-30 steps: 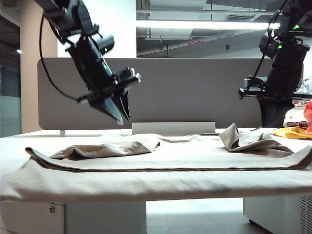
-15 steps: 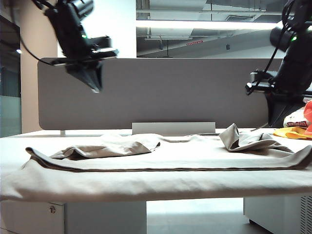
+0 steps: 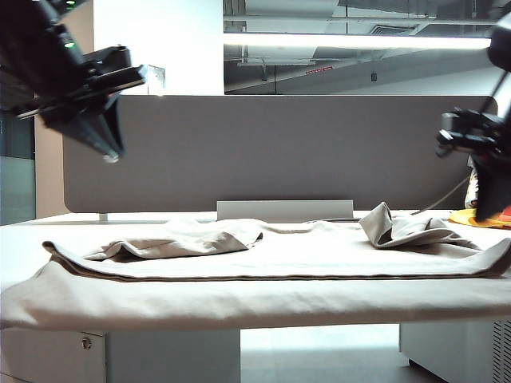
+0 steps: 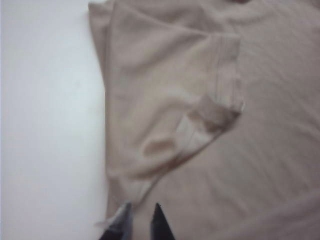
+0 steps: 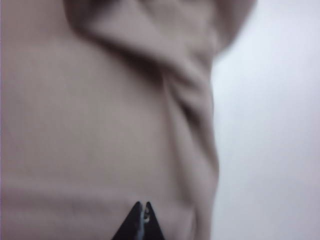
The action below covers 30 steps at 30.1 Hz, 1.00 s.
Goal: Fold the bottom side of the T-shirt horizontally towards the center, about one-third of the way, then fold the sleeve back towards the center, creating a straight line along the edge of the T-shirt, and finally fold the bottom of the T-shirt up towards the top, creating a neat rectangle.
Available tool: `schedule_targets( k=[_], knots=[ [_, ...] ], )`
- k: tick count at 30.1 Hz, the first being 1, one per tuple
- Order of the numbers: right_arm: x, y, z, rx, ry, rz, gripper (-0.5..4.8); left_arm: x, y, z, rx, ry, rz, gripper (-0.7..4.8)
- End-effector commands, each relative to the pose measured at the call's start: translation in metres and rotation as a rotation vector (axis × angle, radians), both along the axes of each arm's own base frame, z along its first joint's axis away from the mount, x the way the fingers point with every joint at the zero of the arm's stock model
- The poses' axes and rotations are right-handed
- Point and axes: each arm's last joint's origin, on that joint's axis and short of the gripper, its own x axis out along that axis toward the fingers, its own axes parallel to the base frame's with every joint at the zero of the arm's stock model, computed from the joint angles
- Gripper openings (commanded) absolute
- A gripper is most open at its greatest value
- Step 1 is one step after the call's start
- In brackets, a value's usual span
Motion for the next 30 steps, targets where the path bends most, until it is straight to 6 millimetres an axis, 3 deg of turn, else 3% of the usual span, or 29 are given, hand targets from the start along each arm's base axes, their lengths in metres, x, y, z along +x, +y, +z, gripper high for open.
schedule_targets(
  k=[1, 13, 18, 21, 24, 30],
  knots=[
    [-0.022, -0.004, -0.006, 0.018, -0.008, -0.010, -0.02, -0.026, 0.006, -0.013, -0.043, -0.012, 0.028, 0.53],
    [-0.099, -0.016, -0.013, 0.092, -0.038, -0.080, 0.03, -0.119, 0.024, -0.062, -0.143, -0.014, 0.078, 0.57],
    [-0.115, -0.016, -0.019, 0.091, 0.027, -0.084, 1.43, -0.149, 0.031, -0.084, -0.195, 0.010, 0.100, 0.73],
    [-0.120, -0.015, -0.026, 0.131, 0.061, -0.111, 1.85, -0.161, 0.033, -0.099, -0.237, 0.051, 0.113, 1.32],
    [-0.121, -0.014, -0.030, 0.174, 0.070, -0.124, 2.16, -0.165, 0.034, -0.108, -0.254, 0.084, 0.116, 1.35],
    [-0.122, -0.014, -0.032, 0.171, 0.074, -0.128, 2.23, -0.166, 0.034, -0.110, -0.252, 0.093, 0.121, 1.93]
  ],
)
